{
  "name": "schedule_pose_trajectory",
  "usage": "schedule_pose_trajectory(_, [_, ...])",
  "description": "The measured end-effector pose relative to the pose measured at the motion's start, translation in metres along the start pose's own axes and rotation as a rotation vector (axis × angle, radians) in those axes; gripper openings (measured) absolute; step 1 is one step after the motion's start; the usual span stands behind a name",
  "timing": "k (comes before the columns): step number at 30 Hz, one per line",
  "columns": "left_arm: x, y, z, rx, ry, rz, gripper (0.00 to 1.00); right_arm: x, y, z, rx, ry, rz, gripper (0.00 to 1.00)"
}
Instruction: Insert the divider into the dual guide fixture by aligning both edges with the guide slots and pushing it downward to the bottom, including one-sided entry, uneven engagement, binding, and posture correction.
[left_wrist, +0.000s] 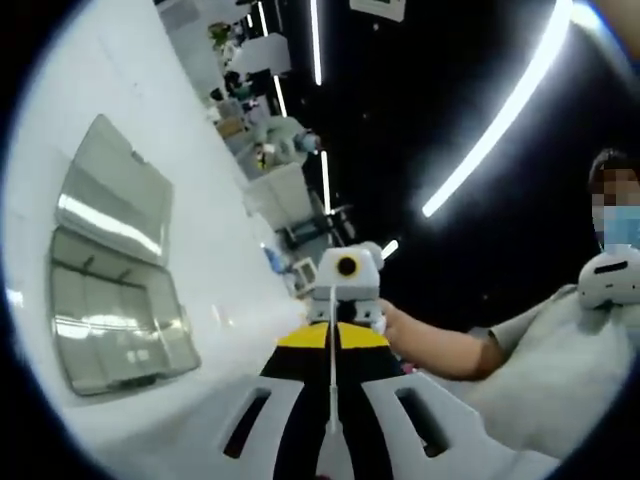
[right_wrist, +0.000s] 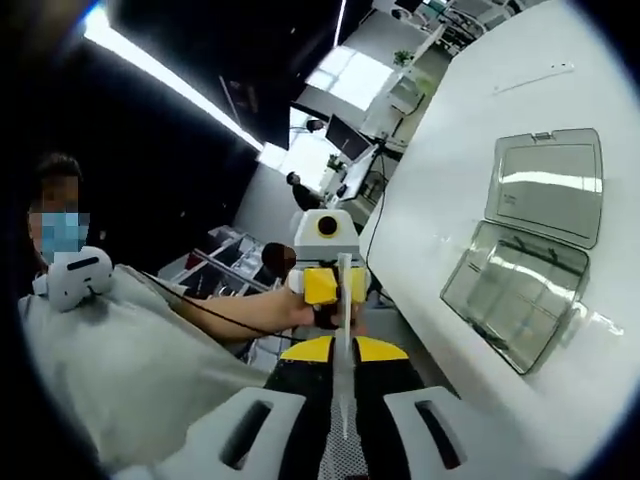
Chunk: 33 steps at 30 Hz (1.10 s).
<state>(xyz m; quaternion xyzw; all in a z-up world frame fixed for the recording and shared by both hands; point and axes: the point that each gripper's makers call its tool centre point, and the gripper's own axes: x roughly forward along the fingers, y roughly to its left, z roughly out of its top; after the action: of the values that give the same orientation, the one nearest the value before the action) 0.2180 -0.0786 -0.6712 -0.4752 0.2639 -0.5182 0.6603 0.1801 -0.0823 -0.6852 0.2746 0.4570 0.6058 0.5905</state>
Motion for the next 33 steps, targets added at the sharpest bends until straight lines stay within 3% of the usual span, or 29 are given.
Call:
schedule_pose_trajectory(9, [-0.001, -0.001, 0.002, -0.021, -0.015, -0.016, 0.0, 0.001, 0.003, 0.002, 0.05, -0.008, -0.02, 0.0])
schedule_pose_trajectory(20, [-0.003, -0.003, 0.004, -0.013, -0.02, -0.023, 0.0, 0.002, 0.007, 0.004, 0.018, 0.01, -0.057, 0.0])
schedule_pose_trajectory(23, [-0.008, -0.001, 0.006, 0.018, -0.022, 0.007, 0.0, 0.002, 0.004, 0.005, 0.045, 0.009, -0.077, 0.0])
schedule_pose_trajectory(25, [-0.014, 0.008, 0.01, 0.086, -0.025, 0.063, 0.0, -0.001, -0.002, 0.009, 0.051, 0.002, -0.11, 0.0])
schedule_pose_trajectory(30, [-0.03, 0.015, 0.021, 0.164, -0.046, 0.145, 0.0, -0.003, -0.01, 0.012, 0.12, -0.018, -0.168, 0.0])
schedule_pose_trajectory(33, [-0.037, 0.019, 0.025, 0.207, -0.045, 0.191, 0.0, -0.005, -0.014, 0.014, 0.106, -0.024, -0.191, 0.0])
